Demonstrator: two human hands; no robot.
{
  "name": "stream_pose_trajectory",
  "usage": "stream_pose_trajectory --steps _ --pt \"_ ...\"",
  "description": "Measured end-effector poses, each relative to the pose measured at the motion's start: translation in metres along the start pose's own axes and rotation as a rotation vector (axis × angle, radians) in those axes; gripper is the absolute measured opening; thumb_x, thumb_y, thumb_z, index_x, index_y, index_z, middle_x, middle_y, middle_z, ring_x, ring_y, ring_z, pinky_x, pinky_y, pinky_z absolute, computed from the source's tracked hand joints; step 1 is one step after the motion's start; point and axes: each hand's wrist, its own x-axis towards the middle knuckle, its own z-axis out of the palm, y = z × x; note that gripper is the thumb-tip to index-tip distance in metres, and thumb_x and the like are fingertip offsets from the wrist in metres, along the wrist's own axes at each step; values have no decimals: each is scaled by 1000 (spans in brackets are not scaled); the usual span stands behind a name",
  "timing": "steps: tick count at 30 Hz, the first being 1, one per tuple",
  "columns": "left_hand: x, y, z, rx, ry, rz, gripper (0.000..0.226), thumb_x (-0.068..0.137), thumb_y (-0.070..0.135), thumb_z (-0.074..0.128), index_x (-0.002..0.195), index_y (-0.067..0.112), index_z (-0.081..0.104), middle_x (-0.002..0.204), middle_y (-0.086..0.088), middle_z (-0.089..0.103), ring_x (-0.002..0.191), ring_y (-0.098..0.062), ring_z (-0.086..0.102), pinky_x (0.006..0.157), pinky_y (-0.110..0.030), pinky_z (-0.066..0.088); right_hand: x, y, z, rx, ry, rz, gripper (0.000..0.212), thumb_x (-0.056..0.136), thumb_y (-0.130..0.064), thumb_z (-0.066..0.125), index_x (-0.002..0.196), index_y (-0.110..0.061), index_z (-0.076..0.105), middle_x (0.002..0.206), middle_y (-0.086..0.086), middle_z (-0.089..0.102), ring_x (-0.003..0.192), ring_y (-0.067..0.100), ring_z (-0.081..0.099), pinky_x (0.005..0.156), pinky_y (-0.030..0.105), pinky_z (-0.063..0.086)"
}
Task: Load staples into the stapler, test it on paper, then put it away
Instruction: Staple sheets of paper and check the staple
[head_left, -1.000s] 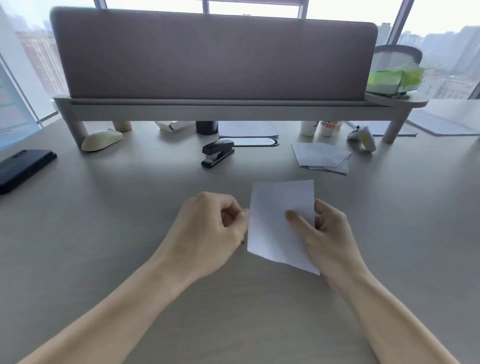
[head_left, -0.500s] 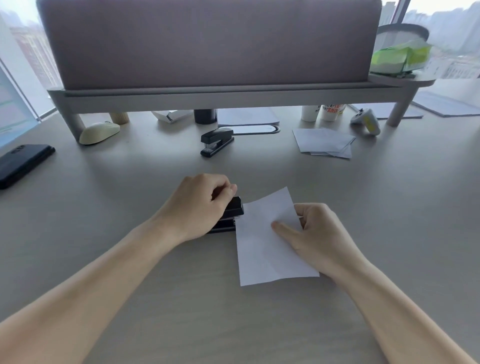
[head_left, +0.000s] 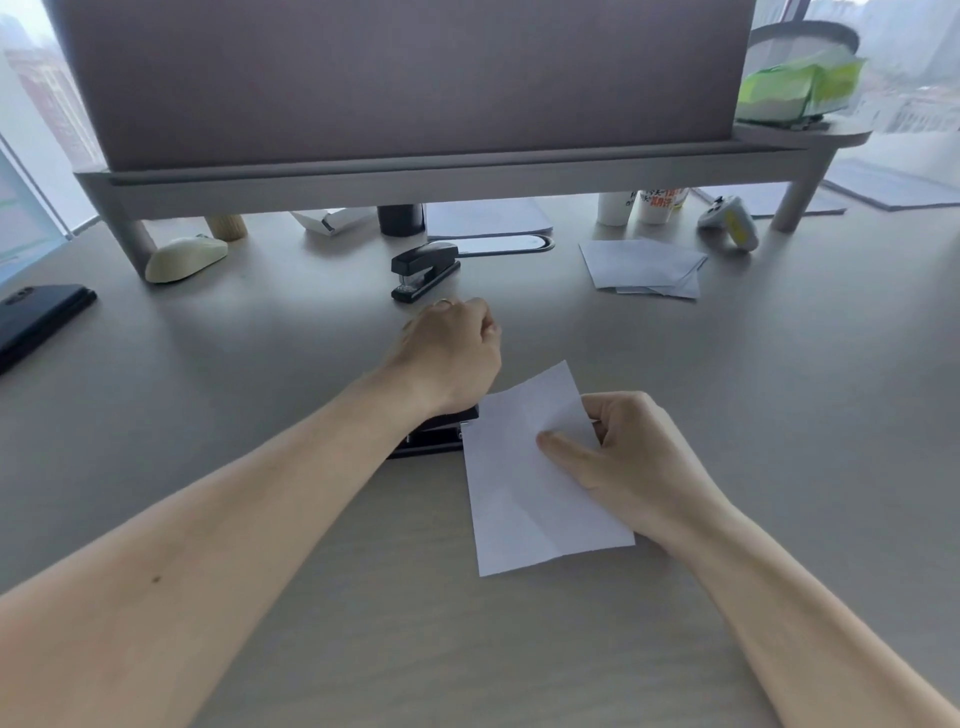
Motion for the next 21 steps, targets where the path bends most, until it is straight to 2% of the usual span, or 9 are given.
stream_pose_trajectory --steps 4,7,9,11,13,16,19,21 --pt "-2 1 4 11 24 -17 22 103 27 44 107 18 63 116 -7 64 113 -29 58 102 -42 46 0 1 2 -10 4 -19 20 92 -18 63 86 -16 82 81 -2 83 76 23 80 67 47 65" --pt "-4 2 6 25 23 -28 23 103 26 43 110 17 63 119 -7 65 113 -28 57 99 -39 45 0 2 3 -12 -1 -21 20 92 -18 62 84 -12 80 79 2 82 76 29 79 57 36 59" --pt "-4 3 5 23 19 -31 25 104 26 42 112 17 63 120 -6 65 114 -28 57 98 -38 44 1 2 3 -20 -1 -23 20 91 -18 61 84 -10 78 81 5 82 78 32 77 56 40 58" --pt "-3 4 4 23 15 -34 26 104 26 41 113 17 63 121 -7 65 116 -28 56 99 -37 43 0 1 3 -20 -2 -27 20 91 -18 61 85 -12 80 81 3 82 77 30 78 62 48 63" --pt "-4 5 3 23 7 -37 26 104 26 40 114 18 63 121 -6 65 116 -28 56 99 -38 43 -1 -1 2 -14 -2 -27 21 92 -17 62 85 -15 81 80 -1 83 75 24 80 64 45 64" --pt "-5 4 3 27 7 -45 25 104 26 40 114 18 62 121 -6 65 114 -28 56 98 -38 43 -1 0 2 -8 -3 -20 21 92 -17 61 83 -14 81 78 -1 82 74 25 79 56 37 59" --pt "-5 4 5 35 12 -51 25 104 26 41 114 17 62 121 -7 65 115 -30 57 100 -39 44 0 2 3 -9 -11 -24 21 91 -18 61 84 -10 79 81 5 82 78 31 78 55 43 58" --pt "-5 5 5 46 21 -49 26 104 26 41 115 17 62 121 -7 66 115 -30 57 100 -39 44 2 4 3 -1 -20 -37 22 91 -20 61 85 -7 78 83 8 81 80 34 77 56 40 56"
